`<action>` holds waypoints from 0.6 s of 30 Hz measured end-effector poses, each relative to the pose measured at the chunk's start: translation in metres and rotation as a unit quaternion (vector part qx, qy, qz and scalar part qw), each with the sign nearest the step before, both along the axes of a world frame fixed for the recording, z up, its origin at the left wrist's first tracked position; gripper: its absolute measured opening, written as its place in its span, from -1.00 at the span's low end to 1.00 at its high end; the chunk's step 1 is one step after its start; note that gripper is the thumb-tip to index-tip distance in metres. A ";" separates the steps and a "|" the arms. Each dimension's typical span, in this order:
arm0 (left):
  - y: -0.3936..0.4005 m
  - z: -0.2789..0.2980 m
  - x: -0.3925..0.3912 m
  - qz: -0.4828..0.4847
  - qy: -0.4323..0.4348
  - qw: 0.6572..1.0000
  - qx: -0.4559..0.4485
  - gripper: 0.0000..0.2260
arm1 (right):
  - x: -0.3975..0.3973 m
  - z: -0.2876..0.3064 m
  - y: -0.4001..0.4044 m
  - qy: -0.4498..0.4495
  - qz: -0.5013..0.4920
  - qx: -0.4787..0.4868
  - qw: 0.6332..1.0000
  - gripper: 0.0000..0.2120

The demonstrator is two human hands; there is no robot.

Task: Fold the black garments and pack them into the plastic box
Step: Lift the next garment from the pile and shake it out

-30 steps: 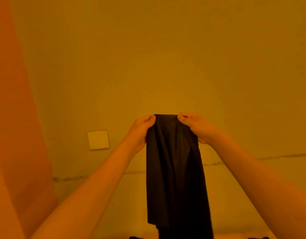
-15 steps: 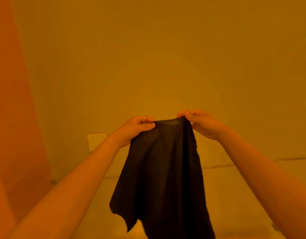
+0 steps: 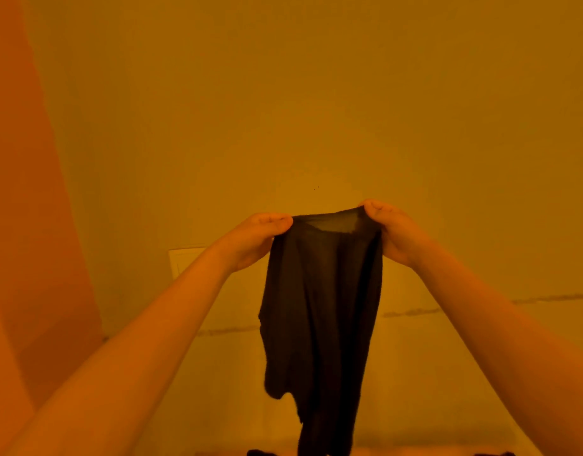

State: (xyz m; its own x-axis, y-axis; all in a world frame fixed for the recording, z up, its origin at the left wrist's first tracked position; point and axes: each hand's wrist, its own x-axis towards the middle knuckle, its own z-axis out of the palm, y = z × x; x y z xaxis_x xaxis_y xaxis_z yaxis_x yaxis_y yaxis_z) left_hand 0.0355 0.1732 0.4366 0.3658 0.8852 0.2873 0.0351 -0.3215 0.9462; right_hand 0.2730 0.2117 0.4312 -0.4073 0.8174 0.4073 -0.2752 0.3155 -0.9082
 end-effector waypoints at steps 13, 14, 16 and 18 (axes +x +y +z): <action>-0.004 -0.001 0.007 -0.067 0.158 0.983 -0.062 -0.78 | 0.014 0.005 0.001 -0.098 -0.044 0.011 0.994 -0.78; -0.003 -0.001 0.007 -0.075 0.145 0.984 -0.065 -0.83 | 0.015 0.003 0.002 -0.104 -0.044 0.011 0.994 -0.77; -0.004 0.001 0.008 -0.082 0.124 0.985 -0.084 -0.85 | 0.016 0.000 0.004 -0.102 -0.038 0.006 0.994 -0.77; -0.004 0.001 0.007 -0.068 0.172 0.979 -0.083 -0.86 | 0.018 -0.003 0.006 -0.092 -0.040 -0.001 0.995 -0.78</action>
